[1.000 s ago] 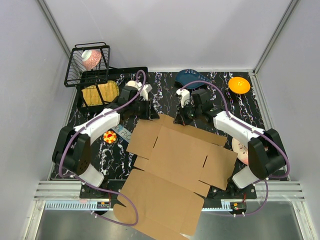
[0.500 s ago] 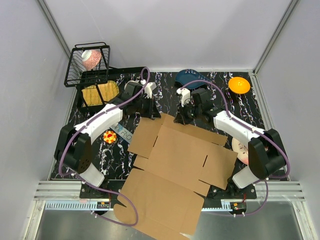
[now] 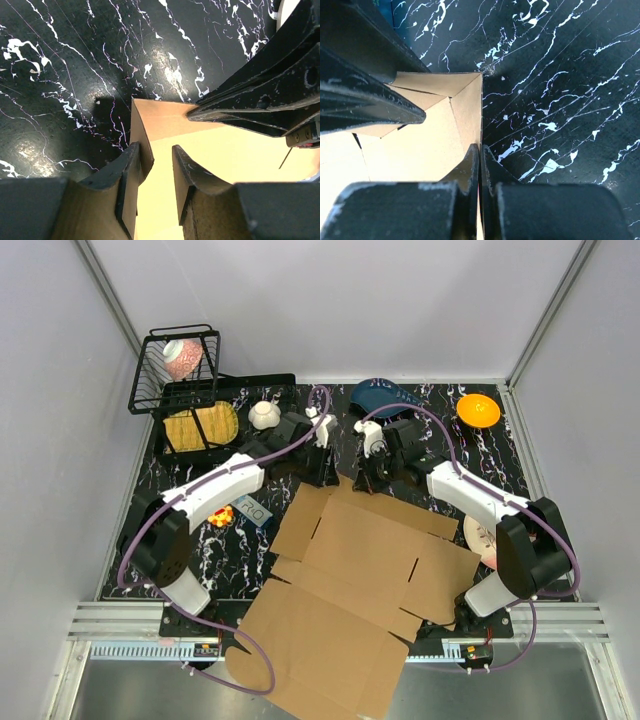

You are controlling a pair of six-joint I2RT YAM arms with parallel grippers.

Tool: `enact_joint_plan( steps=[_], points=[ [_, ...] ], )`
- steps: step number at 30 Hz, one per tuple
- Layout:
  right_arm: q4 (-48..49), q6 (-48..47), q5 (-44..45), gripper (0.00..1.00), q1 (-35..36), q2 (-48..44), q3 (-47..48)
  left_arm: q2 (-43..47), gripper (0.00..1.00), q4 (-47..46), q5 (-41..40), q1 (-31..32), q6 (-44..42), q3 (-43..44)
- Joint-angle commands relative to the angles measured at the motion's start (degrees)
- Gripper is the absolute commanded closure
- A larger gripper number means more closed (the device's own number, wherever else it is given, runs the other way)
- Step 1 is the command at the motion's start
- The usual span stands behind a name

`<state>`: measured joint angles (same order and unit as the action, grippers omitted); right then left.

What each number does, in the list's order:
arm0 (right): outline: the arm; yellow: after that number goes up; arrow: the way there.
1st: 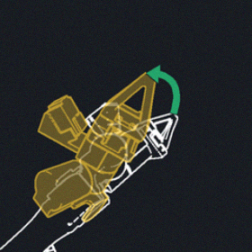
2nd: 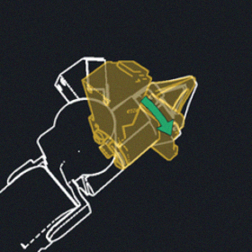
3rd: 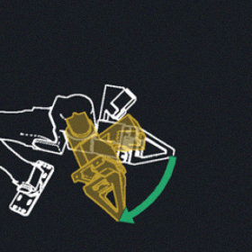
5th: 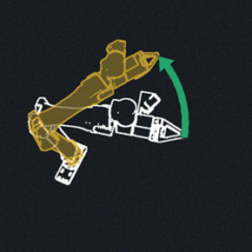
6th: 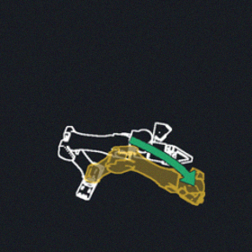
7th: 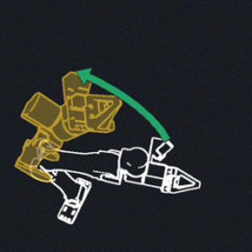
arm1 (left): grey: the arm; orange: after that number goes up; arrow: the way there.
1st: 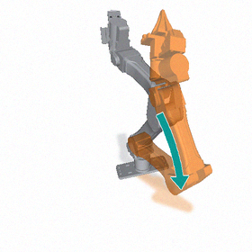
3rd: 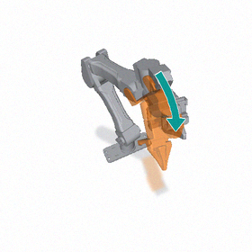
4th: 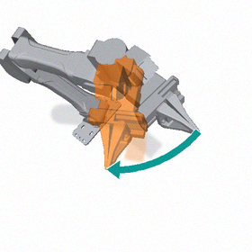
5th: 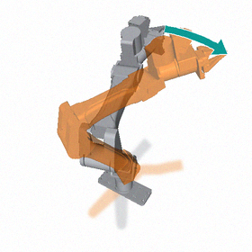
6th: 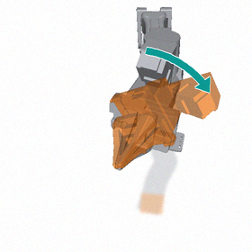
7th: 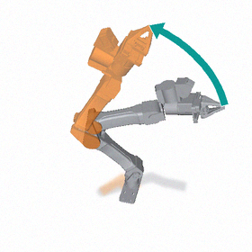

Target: Fold the paper box

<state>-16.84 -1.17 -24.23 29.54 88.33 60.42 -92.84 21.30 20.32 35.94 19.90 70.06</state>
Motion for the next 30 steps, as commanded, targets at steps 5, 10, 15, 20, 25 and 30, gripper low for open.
enact_joint_plan(
  steps=[5, 10, 15, 20, 25, 30],
  points=[
    [6.2, 0.8, 3.0, 1.0, 2.5, -0.4, 1.9, -0.1, 0.66, -9.2, -3.3, 8.7, 1.9, 2.4],
    [6.7, 2.4, 3.2, 1.0, 2.5, -0.5, 1.4, -0.3, 0.63, -11.9, -8.4, 11.9, 3.7, 0.9],
    [7.4, 2.7, 3.9, 1.0, 2.5, -0.7, 0.7, -0.3, 0.62, -16.5, -11.8, 13.5, 7.8, -2.6],
    [7.3, 2.5, 4.7, 1.0, 2.5, -1.1, 0.2, 1.7, 0.57, -14.9, -16.1, 13.8, 6.9, -2.8],
    [7.3, 2.1, 5.5, 1.0, 2.5, -1.8, -0.4, 9.9, 0.44, -8.4, -27.2, 12.8, 0.8, -0.4],
    [7.0, 1.8, 5.6, 1.0, 2.5, -2.1, -0.5, 19.9, 0.32, -7.2, -31.5, 8.9, 0.1, -3.7]
  ],
)
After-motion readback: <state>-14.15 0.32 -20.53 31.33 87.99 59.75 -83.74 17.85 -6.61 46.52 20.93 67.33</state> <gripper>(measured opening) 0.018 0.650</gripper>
